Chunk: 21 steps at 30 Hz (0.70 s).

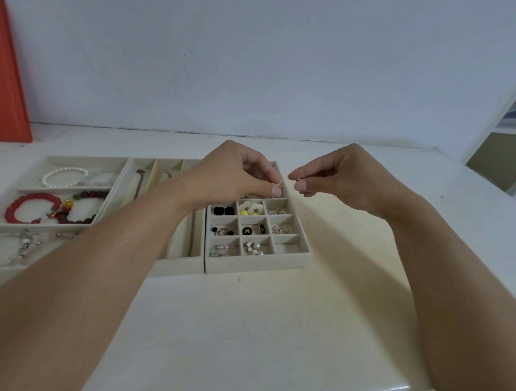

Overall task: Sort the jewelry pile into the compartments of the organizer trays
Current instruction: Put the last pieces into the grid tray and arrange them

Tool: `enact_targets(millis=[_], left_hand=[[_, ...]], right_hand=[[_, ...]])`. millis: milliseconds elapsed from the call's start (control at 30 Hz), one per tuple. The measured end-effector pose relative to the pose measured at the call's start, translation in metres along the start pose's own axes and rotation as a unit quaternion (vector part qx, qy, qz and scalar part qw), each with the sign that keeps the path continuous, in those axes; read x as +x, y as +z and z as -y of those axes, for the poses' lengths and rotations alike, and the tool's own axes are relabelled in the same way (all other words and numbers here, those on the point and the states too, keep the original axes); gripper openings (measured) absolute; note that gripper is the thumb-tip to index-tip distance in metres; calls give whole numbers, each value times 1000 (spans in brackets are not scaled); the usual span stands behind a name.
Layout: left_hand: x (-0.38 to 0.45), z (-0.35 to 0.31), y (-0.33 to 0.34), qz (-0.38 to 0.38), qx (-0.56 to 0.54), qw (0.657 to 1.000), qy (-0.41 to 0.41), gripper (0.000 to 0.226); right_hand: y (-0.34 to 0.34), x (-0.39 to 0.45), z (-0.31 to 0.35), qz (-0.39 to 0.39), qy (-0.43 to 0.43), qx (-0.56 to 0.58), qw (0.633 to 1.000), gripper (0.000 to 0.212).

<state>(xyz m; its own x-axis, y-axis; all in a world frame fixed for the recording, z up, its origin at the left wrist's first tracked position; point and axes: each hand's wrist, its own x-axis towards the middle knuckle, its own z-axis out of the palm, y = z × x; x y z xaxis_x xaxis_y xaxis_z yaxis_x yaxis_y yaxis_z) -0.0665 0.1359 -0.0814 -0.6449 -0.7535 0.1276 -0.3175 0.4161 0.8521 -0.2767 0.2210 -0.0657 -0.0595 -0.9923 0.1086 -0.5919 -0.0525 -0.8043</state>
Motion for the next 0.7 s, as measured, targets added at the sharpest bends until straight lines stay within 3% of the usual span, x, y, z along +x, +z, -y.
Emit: enact_targets(millis=[300, 533, 700], left_hand=[[0, 0, 2, -4, 8, 1000, -17, 25], [-2, -2, 0, -19, -1, 1000, -16, 25], [-2, -3, -3, -24, 13, 999, -19, 27]], right_hand=[[1, -2, 3, 27, -14, -44, 999, 9], [1, -7, 11, 47, -12, -88, 995, 18], [6, -12, 19, 108, -12, -115, 987, 17]])
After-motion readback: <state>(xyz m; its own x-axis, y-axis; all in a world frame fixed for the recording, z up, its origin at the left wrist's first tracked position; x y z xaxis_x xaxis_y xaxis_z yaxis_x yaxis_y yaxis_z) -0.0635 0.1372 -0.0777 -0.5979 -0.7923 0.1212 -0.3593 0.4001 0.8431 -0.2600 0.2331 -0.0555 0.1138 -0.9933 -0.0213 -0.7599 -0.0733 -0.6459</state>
